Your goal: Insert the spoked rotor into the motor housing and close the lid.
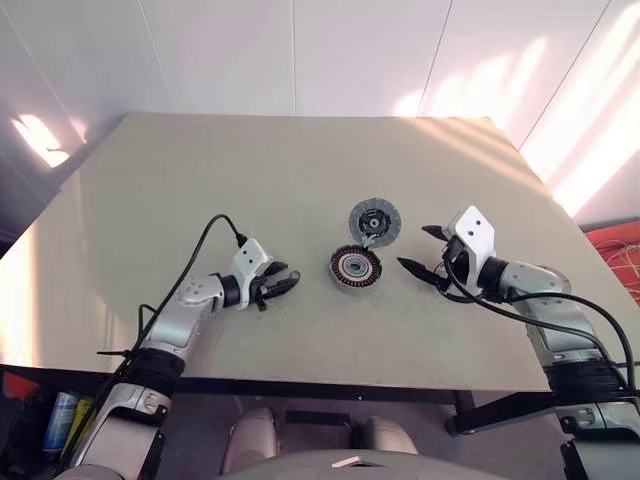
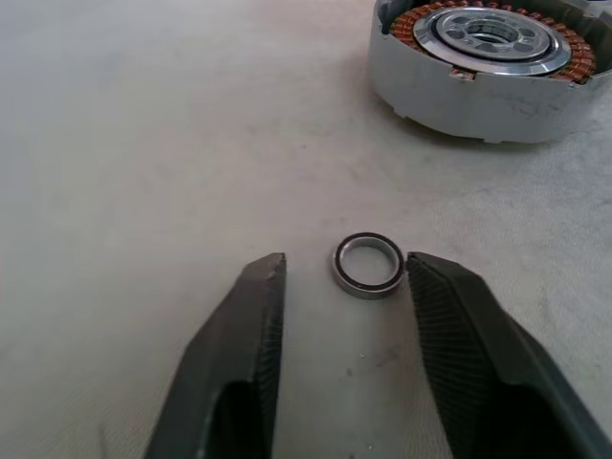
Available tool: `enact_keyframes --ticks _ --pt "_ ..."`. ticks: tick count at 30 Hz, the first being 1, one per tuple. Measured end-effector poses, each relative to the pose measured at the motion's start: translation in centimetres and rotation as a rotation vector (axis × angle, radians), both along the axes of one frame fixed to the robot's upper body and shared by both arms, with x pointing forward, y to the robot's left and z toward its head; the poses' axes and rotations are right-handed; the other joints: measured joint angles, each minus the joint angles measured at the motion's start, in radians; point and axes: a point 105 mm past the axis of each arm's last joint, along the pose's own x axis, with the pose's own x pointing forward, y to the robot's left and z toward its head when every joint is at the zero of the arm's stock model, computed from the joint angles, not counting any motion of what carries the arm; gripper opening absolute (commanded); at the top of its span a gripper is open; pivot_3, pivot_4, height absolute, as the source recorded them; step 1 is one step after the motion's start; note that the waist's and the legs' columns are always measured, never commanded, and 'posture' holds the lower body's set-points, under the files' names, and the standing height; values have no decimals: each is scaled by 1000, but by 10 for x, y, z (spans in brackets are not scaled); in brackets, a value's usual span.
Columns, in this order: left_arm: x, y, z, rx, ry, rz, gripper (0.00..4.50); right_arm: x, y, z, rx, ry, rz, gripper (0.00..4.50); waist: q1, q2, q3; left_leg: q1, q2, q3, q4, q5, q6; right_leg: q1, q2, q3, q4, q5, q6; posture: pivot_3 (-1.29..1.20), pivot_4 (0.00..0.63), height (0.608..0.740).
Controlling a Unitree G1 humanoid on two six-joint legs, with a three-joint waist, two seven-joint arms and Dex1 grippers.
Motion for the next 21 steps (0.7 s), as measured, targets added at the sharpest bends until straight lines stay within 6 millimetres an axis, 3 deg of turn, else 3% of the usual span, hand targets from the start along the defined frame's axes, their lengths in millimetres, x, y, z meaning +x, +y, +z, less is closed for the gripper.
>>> enact_keyframes --ticks 14,18,21 --pt "2 0 -1 -23 -1 25 1559 1 0 1 -4 -10 -4 4500 1 0 0 2 0 0 0 0 0 1 0 0 0 0 0 0 0 740" --pt "12 4 1 -55 -8 96 1559 1 1 1 -2 -11 -4 4500 1 0 0 1 0 0 0 0 -1 1 0 0 0 0 0 0 0 740" --pt "24 7 14 -98 -36 141 1559 1 1 1 -6 -12 -5 4500 2 0 0 1 0 0 0 0 -1 1 0 0 0 0 0 0 0 740"
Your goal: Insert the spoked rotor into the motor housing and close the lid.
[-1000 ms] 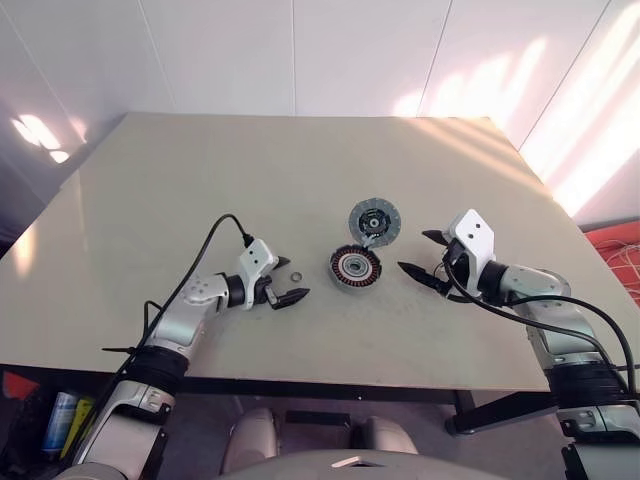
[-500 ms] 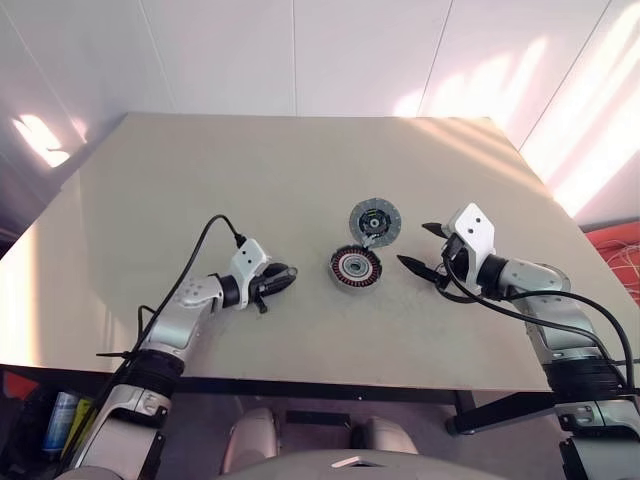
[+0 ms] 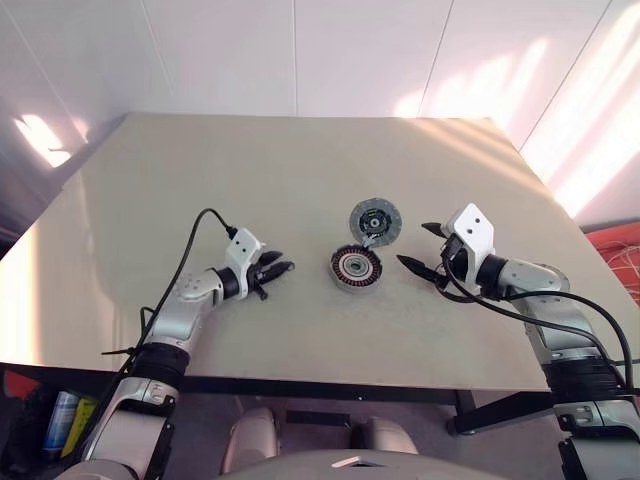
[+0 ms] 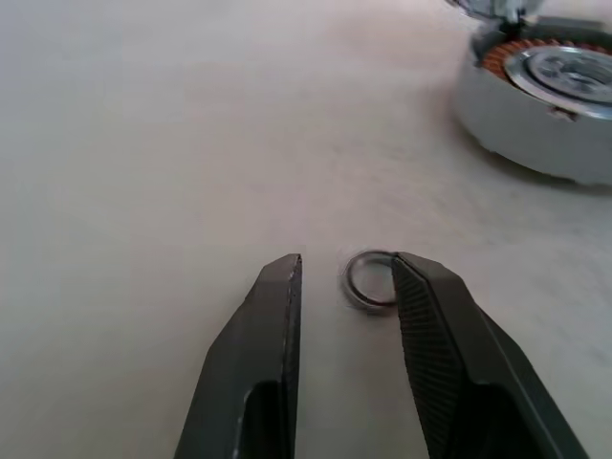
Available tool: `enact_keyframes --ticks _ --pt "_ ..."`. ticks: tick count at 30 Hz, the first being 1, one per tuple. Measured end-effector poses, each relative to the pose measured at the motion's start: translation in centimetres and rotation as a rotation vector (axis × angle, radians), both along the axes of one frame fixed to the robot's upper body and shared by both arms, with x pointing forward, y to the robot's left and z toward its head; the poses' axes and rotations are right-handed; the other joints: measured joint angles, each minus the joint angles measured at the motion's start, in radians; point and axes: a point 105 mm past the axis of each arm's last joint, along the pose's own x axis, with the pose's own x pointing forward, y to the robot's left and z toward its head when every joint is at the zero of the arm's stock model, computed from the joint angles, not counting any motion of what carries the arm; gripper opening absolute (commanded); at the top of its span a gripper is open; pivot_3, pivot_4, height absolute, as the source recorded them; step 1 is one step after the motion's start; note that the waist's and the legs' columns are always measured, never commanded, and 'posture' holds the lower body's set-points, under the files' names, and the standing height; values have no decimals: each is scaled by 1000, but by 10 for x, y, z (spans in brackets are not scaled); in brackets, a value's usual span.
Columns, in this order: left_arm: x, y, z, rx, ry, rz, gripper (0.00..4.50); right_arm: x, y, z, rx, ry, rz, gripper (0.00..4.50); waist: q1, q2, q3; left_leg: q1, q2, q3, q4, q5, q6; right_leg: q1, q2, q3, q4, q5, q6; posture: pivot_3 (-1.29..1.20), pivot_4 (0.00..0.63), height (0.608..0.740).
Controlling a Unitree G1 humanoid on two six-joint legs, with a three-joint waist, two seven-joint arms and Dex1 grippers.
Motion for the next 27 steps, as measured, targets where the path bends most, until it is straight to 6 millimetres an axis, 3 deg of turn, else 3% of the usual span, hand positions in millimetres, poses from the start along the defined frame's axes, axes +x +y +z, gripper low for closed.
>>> enact_keyframes --ticks 8,13,17,23,27 --pt "24 -24 41 -118 -5 -20 1559 0 1 -1 1 0 0 4500 2 0 0 -4 0 0 0 0 0 -4 0 0 0 0 0 0 0 740" --pt "25 -41 56 -166 25 -116 1559 1 1 -1 2 -3 -2 4500 2 0 0 -4 0 0 0 0 1 -4 0 0 0 0 0 0 0 740" --pt "25 -42 54 -123 23 -133 1559 0 0 -1 2 -4 -7 4500 1 0 0 -4 0 0 0 0 1 -4 0 0 0 0 0 0 0 740" --pt "16 -8 29 7 22 -98 1559 -4 -3 -9 2 19 -21 4500 0 0 0 -5 0 0 -1 0 1 -5 0 -1 -1 0 -1 0 0 740" --pt "6 -8 22 14 44 -124 2439 -3 -2 -8 2 13 -22 4500 7 0 1 -5 0 0 0 0 0 -4 0 -1 0 0 -1 0 0 740"
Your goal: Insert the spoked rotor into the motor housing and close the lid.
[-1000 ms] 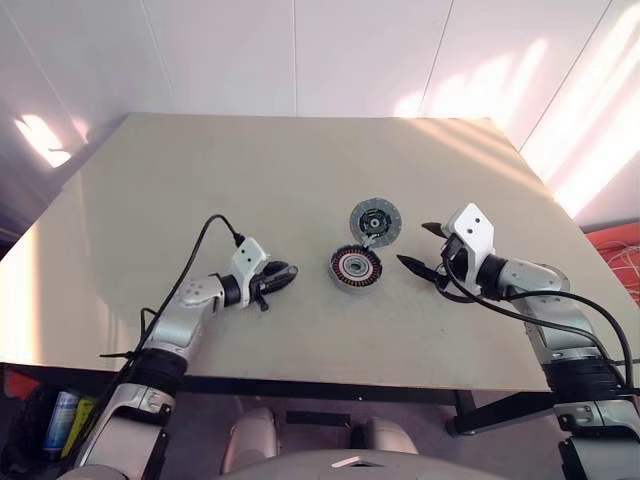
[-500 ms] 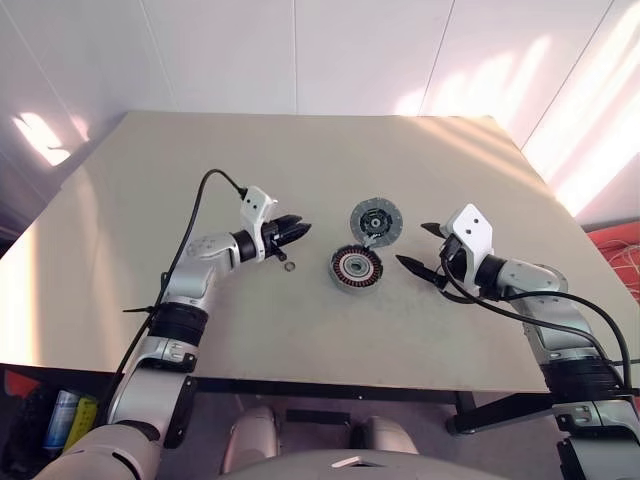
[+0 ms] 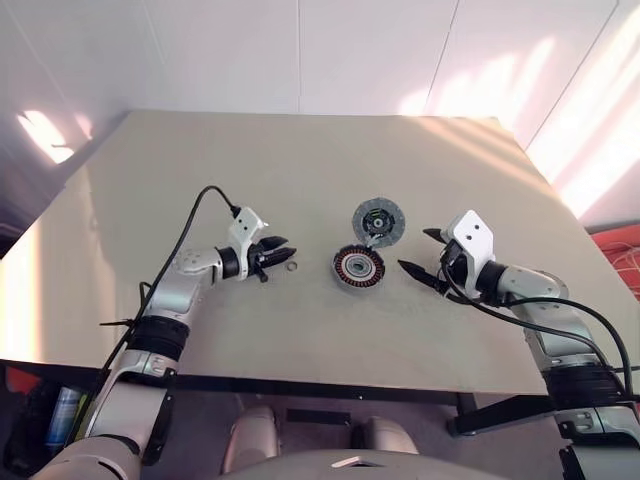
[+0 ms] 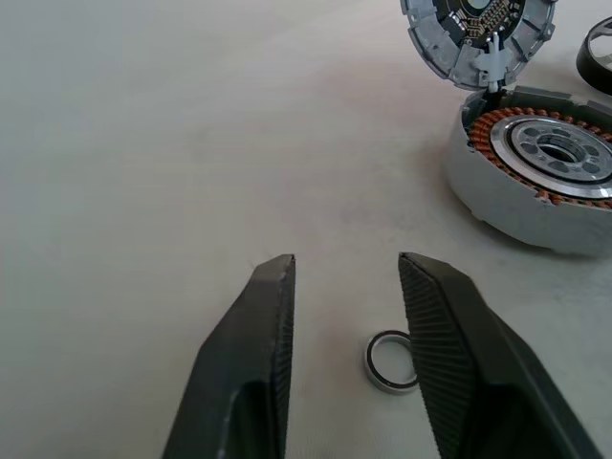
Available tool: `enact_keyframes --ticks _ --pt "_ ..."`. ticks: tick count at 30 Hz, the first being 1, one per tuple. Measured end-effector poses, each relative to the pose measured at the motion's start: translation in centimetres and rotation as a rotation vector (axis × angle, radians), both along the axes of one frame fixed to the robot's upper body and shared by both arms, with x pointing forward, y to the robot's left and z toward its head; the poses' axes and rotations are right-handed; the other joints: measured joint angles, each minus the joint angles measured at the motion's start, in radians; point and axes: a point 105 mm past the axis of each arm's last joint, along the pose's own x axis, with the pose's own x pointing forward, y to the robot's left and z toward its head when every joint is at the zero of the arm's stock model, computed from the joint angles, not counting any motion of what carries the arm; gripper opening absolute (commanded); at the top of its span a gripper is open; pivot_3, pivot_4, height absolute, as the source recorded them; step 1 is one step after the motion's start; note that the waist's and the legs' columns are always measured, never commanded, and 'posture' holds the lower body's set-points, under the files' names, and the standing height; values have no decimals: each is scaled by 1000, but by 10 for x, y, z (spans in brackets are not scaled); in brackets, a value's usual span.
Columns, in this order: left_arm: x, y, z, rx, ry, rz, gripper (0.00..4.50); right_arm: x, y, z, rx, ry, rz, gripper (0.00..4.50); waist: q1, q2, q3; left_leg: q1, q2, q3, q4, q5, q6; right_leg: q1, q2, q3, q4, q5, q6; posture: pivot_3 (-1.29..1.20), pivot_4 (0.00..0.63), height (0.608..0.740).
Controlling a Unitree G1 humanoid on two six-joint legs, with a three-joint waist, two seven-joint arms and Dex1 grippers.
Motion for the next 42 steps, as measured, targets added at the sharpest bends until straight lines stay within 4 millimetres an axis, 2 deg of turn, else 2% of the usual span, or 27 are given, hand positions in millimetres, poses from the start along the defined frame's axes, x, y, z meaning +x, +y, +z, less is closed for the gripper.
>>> enact_keyframes --ticks 1,5,12,19,30,35,38,42 --pt "-1 -1 3 1 -3 0 2725 1 0 1 0 -4 2 4500 1 0 0 0 0 0 0 0 0 0 0 0 0 0 0 0 0 740" --pt "-1 -5 10 8 -8 14 2725 2 2 4 -1 -15 9 4500 -1 0 0 1 0 0 0 0 0 0 0 0 0 0 0 0 0 740" --pt "-8 -8 7 74 13 -4 2725 3 5 6 -3 -22 22 4500 -5 0 0 0 0 0 0 0 0 -1 0 0 0 0 0 0 0 740" --pt "-19 -1 -14 178 61 -22 2725 3 5 6 -3 -25 23 4500 -7 0 0 0 0 0 0 0 0 -1 0 0 0 0 0 0 0 740" --pt "-16 3 -26 202 12 -14 2725 3 5 6 -3 -25 24 4500 -6 1 0 1 0 0 0 0 0 1 0 0 0 0 0 0 0 740" --pt "-15 3 -32 192 -3 -5 2725 3 5 6 -4 -23 28 4500 -5 1 0 8 0 0 0 0 0 7 0 0 0 0 0 0 0 740" --pt "-14 2 -34 180 -3 4 2725 3 6 6 -4 -22 31 4500 -4 2 -1 10 0 0 0 0 0 9 0 1 0 -4 6 0 0 740" --pt "-14 3 -35 176 -3 11 2725 3 6 6 -4 -22 32 4500 -4 2 -1 10 0 0 0 0 -1 9 0 1 0 -4 6 0 0 740"
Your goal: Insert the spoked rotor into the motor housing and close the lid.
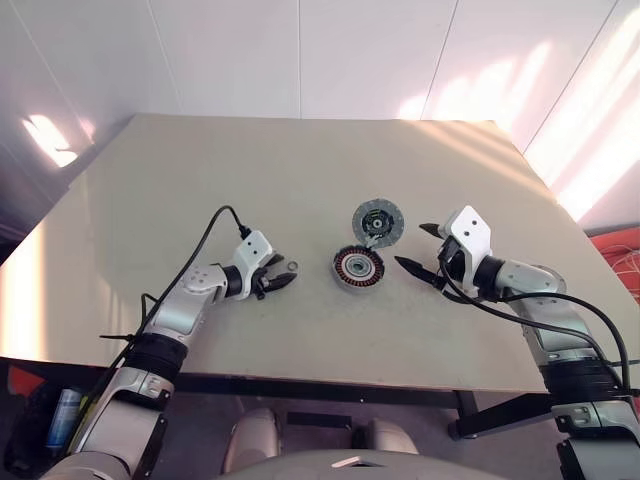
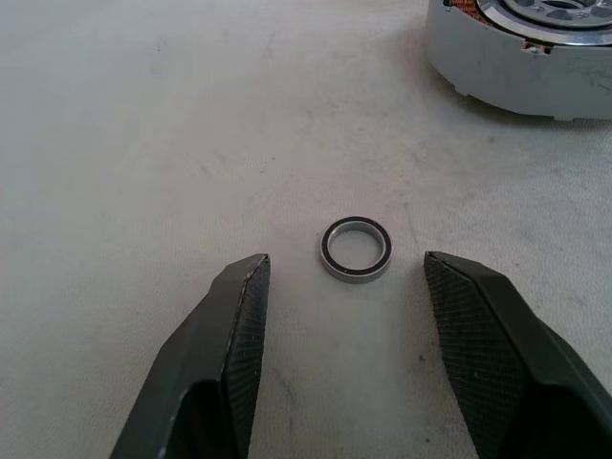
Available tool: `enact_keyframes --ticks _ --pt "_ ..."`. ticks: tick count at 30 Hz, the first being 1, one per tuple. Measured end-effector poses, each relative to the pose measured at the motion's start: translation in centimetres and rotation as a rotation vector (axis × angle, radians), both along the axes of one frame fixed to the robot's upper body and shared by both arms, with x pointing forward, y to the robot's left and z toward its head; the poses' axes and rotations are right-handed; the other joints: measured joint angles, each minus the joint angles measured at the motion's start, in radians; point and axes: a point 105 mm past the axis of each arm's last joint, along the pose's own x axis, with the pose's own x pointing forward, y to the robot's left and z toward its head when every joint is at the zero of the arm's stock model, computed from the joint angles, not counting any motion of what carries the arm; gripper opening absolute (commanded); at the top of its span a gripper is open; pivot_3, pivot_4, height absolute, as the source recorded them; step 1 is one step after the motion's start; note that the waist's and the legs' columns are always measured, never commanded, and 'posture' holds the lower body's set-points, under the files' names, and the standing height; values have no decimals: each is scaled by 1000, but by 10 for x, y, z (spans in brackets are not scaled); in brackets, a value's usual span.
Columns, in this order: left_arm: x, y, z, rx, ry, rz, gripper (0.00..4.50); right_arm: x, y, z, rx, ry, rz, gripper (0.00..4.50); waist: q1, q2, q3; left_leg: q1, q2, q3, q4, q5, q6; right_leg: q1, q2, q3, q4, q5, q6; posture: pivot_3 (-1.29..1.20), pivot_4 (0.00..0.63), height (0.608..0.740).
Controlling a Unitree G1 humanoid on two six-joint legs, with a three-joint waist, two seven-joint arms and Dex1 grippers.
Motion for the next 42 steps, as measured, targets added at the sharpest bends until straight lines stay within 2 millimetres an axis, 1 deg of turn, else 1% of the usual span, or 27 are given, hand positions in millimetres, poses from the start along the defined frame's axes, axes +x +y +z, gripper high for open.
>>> enact_keyframes --ticks 3,4,6,7,8,9,10,12,21,22,25,27,29,32,33,34,38,42 --pt "0 0 0 -2 1 0 2725 0 0 0 0 0 0 4500 0 1 -1 0 0 0 0 0 0 0 0 0 0 0 0 0 0 740" --pt "0 0 0 -2 0 0 2549 0 0 0 0 0 0 4500 0 1 -1 0 0 0 0 0 0 0 0 0 0 0 0 0 0 740" --pt "-1 0 0 -4 1 -6 2153 0 0 0 0 0 0 4500 0 1 -1 0 0 0 0 0 0 0 0 0 0 0 0 0 0 740" --pt "-1 -1 -1 -6 3 -12 1874 0 0 0 0 0 0 4500 0 1 -1 0 0 0 0 0 0 0 0 0 0 0 0 0 0 740" --pt "-2 -2 -1 -8 5 -16 1504 0 0 0 0 0 0 4500 0 1 -1 0 0 0 0 0 0 0 0 0 0 0 0 0 0 740" --pt "-2 -3 -1 -10 6 -19 1250 0 0 0 0 0 0 4500 0 1 -1 0 0 0 0 0 0 -1 0 0 0 0 0 0 0 740" --pt "-3 -4 -2 -11 6 -20 881 0 0 0 0 0 0 4500 -1 1 -1 0 0 0 0 0 0 -1 0 0 0 0 0 0 0 740" --pt "-2 -3 -2 -10 5 -16 382 0 0 0 0 0 -1 4500 -3 1 -1 0 0 0 0 0 -1 -1 0 0 0 0 1 0 0 740" --pt "-1 -2 -1 -7 -8 -10 382 0 0 0 -2 0 -1 4500 -3 1 -1 0 0 0 -2 1 -1 -2 0 0 0 0 1 0 0 740" --pt "-1 -2 0 -12 -6 -7 36 0 0 0 -3 0 -1 4500 -3 1 -1 0 0 0 -3 1 -1 -2 0 0 0 0 1 0 0 740" --pt "3 -1 4 -70 -4 35 17 0 0 0 -3 0 -1 4500 -3 1 -1 -2 0 0 -3 1 -2 -4 0 0 0 0 0 0 0 740" --pt "9 -2 13 -166 -20 92 17 0 0 0 -3 0 -1 4500 -3 0 0 -5 0 0 -4 1 -2 -7 0 0 -1 3 -5 0 0 740" --pt "21 2 31 -241 -62 155 17 0 0 0 -3 0 -1 4500 -3 -2 1 -10 0 0 -3 1 -2 -11 0 -1 -1 4 -6 0 0 740" --pt "36 18 54 -274 -134 224 17 0 0 0 -4 -1 -1 4500 -3 -1 1 -15 0 0 -3 1 -1 -17 0 -1 0 4 -7 0 0 740" --pt "38 22 59 -273 -148 234 17 0 0 0 -4 -1 -1 4500 -4 -1 1 -16 0 1 -3 1 -1 -19 0 -1 0 4 -7 0 0 740" --pt "39 25 60 -274 -151 241 17 0 0 0 -4 -1 -1 4500 -5 -1 1 -17 0 1 -3 1 0 -19 0 -1 0 4 -7 0 0 740" --pt "35 27 52 -262 -126 228 17 1 0 0 -4 -3 -1 4500 -2 -1 1 -18 1 1 -3 0 1 -20 0 -2 0 3 -8 0 0 740" --pt "25 14 40 -232 -82 138 17 2 1 0 0 -3 0 4500 0 -1 1 -17 1 1 -2 1 0 -19 0 -2 0 3 -8 0 0 740"
